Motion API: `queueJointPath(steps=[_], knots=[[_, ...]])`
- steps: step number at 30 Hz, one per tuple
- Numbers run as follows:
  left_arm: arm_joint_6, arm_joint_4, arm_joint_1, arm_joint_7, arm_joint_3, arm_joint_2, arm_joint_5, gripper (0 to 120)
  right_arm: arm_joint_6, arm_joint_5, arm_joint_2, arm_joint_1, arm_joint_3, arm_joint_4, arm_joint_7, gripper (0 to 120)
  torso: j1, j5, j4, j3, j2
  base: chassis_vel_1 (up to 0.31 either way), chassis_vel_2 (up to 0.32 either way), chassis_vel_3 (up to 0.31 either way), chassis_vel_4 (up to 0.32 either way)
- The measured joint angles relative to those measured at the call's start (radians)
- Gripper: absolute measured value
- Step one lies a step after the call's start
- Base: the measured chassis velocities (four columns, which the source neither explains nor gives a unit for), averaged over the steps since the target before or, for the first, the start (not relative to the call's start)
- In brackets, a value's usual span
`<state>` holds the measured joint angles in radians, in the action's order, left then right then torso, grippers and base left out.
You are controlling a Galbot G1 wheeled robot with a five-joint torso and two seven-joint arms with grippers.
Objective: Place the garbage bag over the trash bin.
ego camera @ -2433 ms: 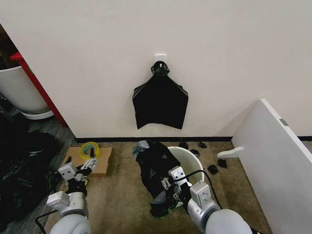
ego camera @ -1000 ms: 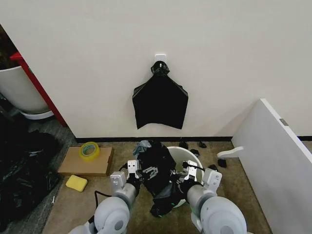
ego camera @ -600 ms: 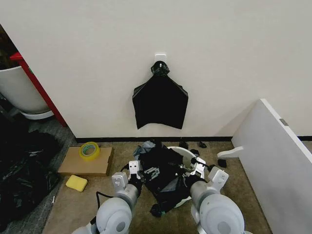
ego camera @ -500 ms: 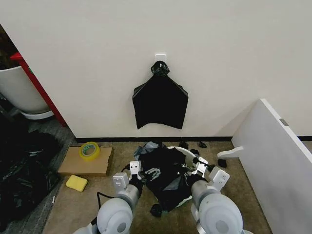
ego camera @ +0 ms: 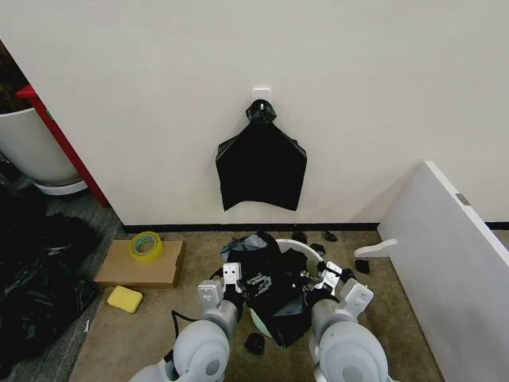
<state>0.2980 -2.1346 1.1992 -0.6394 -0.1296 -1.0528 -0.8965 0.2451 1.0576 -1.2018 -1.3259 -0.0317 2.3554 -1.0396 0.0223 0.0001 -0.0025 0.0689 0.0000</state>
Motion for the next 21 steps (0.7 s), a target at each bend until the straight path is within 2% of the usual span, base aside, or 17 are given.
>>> queueJointPath(steps=[7, 12, 21], knots=[[0.033, -0.087, 0.043, -0.028, 0.032, 0.056, -0.018, 100, 0.012, 0.022, -0.003, -0.025, -0.036, 0.059, -0.003, 0, 0.000, 0.0000, 0.0000, 0.000, 0.000, 0.000, 0.000, 0.000, 0.000], [0.042, -0.118, 0.072, -0.032, 0.060, 0.070, -0.022, 100, 0.013, 0.041, -0.011, -0.019, -0.048, 0.068, -0.003, 0, 0.000, 0.0000, 0.0000, 0.000, 0.000, 0.000, 0.000, 0.000, 0.000], [0.053, -0.023, 0.030, -0.032, 0.039, -0.005, -0.009, 100, 0.015, 0.050, -0.039, -0.023, -0.084, 0.035, -0.004, 0, 0.000, -0.0001, -0.0001, 0.000, 0.000, 0.000, 0.000, 0.000, 0.000]])
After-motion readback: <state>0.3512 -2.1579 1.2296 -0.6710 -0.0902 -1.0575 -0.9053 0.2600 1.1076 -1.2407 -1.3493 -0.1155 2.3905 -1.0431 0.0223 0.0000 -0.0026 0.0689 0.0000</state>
